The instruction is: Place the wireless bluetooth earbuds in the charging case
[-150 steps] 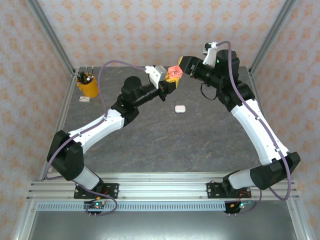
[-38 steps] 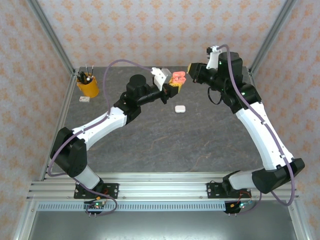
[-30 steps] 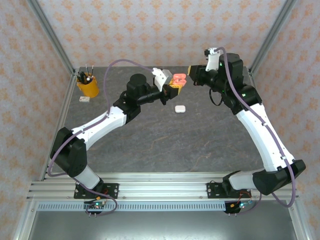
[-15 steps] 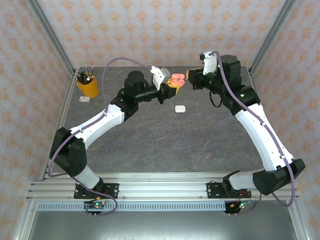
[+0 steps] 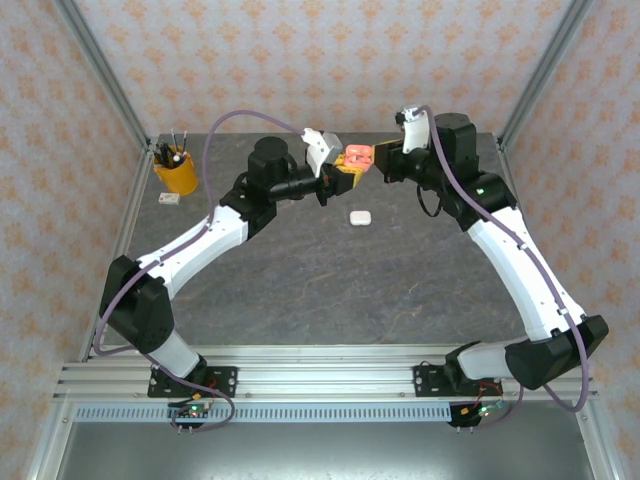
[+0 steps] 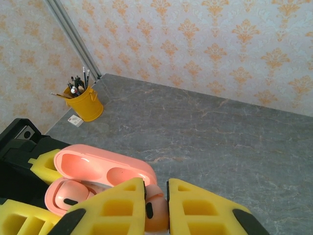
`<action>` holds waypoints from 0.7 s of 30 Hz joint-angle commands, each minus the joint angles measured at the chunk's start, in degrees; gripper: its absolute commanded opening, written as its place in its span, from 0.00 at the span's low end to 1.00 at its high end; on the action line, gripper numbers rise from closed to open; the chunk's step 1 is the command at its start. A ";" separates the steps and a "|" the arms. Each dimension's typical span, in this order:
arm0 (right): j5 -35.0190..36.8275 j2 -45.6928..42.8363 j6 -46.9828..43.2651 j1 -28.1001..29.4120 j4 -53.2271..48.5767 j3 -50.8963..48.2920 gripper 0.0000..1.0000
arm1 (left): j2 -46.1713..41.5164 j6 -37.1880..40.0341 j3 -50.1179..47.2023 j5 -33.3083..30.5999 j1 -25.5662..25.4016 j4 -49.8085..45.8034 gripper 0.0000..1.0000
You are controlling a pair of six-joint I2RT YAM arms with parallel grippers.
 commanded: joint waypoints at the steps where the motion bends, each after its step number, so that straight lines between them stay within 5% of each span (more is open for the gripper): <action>1: 1.21 0.66 -1.40 0.68 1.04 0.38 0.13 | 0.42 0.88 2.27 1.78 0.68 -0.09 0.00; 21: 6.00 1.80 -6.67 2.68 -0.47 1.53 0.11 | 0.90 0.75 2.39 2.44 0.68 -0.54 0.00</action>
